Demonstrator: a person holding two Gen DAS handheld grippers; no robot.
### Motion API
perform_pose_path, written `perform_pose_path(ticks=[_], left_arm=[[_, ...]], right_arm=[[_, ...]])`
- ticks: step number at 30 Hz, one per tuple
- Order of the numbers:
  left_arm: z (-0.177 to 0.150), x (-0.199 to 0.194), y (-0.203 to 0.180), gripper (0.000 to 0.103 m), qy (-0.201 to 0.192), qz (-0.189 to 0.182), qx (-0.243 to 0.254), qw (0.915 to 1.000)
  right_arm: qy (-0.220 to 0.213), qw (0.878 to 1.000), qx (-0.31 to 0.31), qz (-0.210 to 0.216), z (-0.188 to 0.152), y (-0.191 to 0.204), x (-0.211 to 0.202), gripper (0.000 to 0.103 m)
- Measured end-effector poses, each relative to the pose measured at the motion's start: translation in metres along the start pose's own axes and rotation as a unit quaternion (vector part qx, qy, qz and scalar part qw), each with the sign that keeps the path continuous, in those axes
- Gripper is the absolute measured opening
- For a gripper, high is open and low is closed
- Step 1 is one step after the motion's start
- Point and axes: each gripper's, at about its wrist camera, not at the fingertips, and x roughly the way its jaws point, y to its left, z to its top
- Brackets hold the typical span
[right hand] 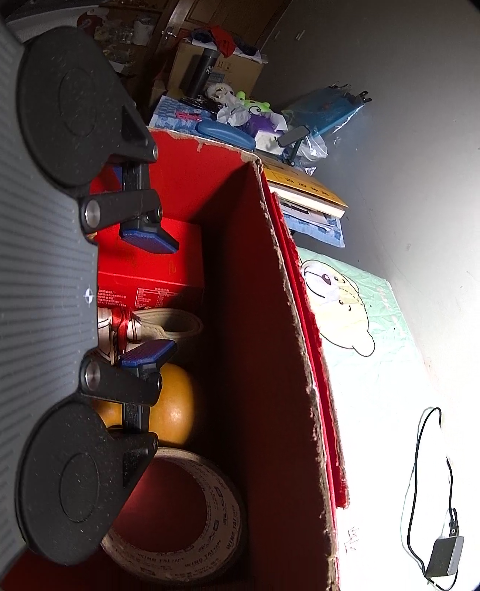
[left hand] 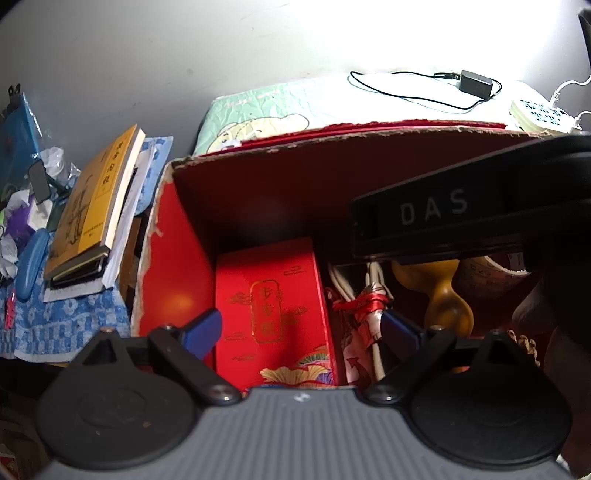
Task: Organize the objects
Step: 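Lower the gift box into the red box beside the strap, then open the right gripper to release the gift box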
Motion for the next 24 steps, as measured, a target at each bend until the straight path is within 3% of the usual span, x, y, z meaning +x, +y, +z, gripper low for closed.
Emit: perform_pose_path(ticks=[24], left_arm=[[0.003, 0.009, -0.002, 0.099, 0.004, -0.006, 0.008, 0.9999]], right_arm=[[-0.059, 0.998, 0.01, -0.034, 0.001, -0.011, -0.009, 0.054]])
